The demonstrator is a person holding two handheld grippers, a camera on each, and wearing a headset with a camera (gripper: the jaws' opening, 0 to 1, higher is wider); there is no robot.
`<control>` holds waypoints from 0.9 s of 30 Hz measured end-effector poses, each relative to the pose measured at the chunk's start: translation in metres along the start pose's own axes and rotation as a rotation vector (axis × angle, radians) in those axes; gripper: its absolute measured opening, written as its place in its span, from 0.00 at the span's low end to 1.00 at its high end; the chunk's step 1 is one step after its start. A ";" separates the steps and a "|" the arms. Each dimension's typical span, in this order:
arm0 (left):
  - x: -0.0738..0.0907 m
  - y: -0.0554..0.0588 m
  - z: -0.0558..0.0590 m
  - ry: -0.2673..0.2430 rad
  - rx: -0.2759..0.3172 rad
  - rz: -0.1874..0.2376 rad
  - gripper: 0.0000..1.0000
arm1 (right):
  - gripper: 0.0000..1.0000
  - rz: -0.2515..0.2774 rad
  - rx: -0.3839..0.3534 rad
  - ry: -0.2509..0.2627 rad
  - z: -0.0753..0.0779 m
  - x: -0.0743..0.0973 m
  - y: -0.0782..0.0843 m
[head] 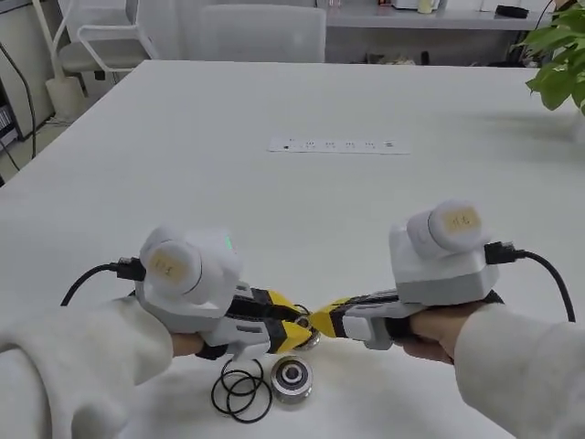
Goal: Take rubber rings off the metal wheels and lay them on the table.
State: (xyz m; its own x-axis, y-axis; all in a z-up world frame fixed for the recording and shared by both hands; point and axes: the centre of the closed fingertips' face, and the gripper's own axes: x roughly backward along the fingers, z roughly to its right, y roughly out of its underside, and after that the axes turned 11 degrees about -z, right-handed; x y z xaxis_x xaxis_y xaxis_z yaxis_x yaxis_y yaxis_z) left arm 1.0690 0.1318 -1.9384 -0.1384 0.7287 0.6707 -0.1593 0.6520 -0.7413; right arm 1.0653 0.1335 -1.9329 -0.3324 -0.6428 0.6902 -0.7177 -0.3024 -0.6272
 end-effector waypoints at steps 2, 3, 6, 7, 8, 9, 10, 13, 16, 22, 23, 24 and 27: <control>0.000 0.000 0.001 0.000 -0.001 -0.008 0.11 | 0.00 0.001 -0.014 -0.003 0.001 0.000 0.000; 0.000 -0.001 0.001 0.001 -0.005 -0.014 0.12 | 0.00 0.002 -0.017 -0.003 0.002 0.000 0.000; 0.000 0.000 0.003 0.003 -0.026 -0.035 0.13 | 0.00 0.004 -0.024 -0.002 0.002 0.001 0.000; 0.000 0.000 0.003 0.003 -0.031 -0.039 0.13 | 0.00 0.004 -0.028 -0.004 0.002 0.001 0.000; 0.000 0.001 0.003 0.005 -0.034 -0.043 0.14 | 0.00 0.004 -0.029 -0.004 0.002 0.001 0.000; 0.001 0.001 0.004 0.008 -0.038 -0.049 0.14 | 0.00 0.005 -0.033 -0.005 0.003 0.001 0.000; 0.002 0.002 0.004 0.008 -0.041 -0.054 0.15 | 0.00 0.005 -0.038 -0.006 0.003 0.001 0.000; 0.003 0.004 0.005 0.014 -0.056 -0.074 0.15 | 0.00 0.006 -0.049 -0.008 0.003 0.002 0.000; 0.006 0.005 0.005 0.001 -0.087 -0.094 0.17 | 0.00 0.012 -0.056 -0.008 0.004 0.003 -0.001; 0.013 -0.003 0.006 0.002 -0.105 -0.081 0.24 | 0.00 0.020 -0.073 -0.017 0.004 0.005 -0.003; 0.015 -0.005 0.006 0.000 -0.106 -0.079 0.26 | 0.00 0.022 -0.079 -0.019 0.004 0.005 -0.003; 0.018 -0.006 0.006 -0.003 -0.108 -0.075 0.27 | 0.00 0.024 -0.081 -0.019 0.004 0.006 -0.003; 0.024 -0.012 0.006 -0.002 -0.110 -0.059 0.31 | 0.00 0.028 -0.084 -0.020 0.004 0.006 -0.004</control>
State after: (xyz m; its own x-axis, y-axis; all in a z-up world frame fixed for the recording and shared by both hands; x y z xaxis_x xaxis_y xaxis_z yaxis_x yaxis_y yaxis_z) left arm 1.0614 0.1406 -1.9132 -0.1341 0.6880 0.7133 -0.0590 0.7129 -0.6987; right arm 1.0690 0.1278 -1.9273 -0.3415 -0.6641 0.6650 -0.7572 -0.2247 -0.6133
